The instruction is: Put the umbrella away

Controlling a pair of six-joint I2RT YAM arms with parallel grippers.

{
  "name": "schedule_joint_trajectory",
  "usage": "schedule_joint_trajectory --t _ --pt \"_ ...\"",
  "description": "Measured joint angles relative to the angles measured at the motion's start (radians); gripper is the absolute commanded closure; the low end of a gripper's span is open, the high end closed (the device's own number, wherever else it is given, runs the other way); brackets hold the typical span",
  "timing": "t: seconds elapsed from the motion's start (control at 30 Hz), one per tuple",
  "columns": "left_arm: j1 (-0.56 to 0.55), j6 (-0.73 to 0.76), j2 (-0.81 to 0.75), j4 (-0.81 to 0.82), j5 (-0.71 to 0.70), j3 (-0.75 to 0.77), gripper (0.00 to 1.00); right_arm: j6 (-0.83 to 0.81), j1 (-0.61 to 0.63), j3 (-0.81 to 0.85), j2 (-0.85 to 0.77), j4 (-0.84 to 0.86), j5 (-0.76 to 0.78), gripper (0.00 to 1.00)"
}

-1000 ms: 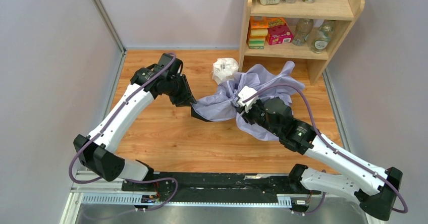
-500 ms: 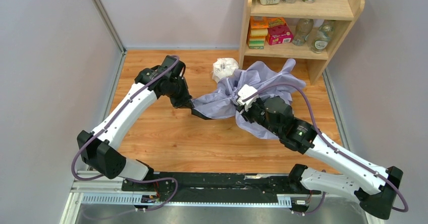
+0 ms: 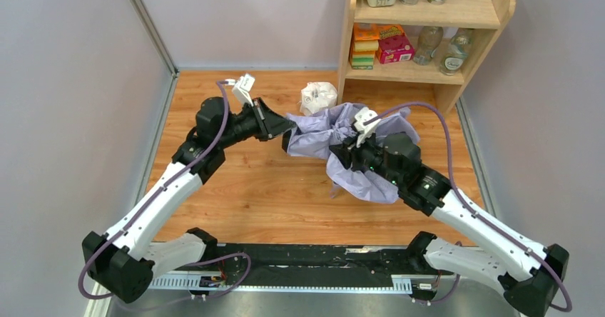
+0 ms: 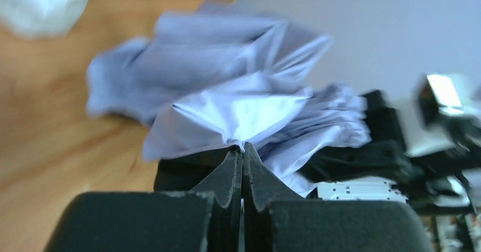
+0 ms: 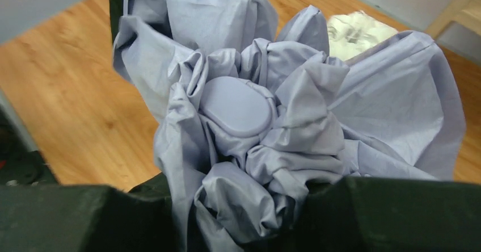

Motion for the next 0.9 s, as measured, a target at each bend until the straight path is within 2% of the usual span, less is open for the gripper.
schedule_joint_trajectory --t 0.13,0.33,0.43,0.6,0.73,0.9 --pt "0.003 0.099 -0.103 0.300 0.111 -0.038 1.00 0.063 -0.119 -0.049 -0.100 0.037 -0.267 1.00" --pt "0.021 0.140 -0.224 0.601 0.366 -0.045 1.00 0.147 -0.219 -0.105 -0.280 0.154 -0.567 1.00" --pt "0.022 0.029 -0.200 0.867 0.482 -0.060 1.00 0.193 -0.225 -0.124 -0.319 0.233 -0.673 1.00" --pt "0.033 -0.179 -0.105 1.246 0.573 -0.086 1.00 0.289 -0.251 -0.162 -0.335 0.378 -0.775 1.00" --pt "0.040 -0.221 -0.095 1.303 0.627 -0.102 1.00 0.384 -0.299 -0.214 -0.371 0.468 -0.766 1.00" --pt "0.042 -0.076 -0.216 1.115 0.664 -0.106 1.00 0.513 -0.340 -0.241 -0.436 0.587 -0.705 1.00"
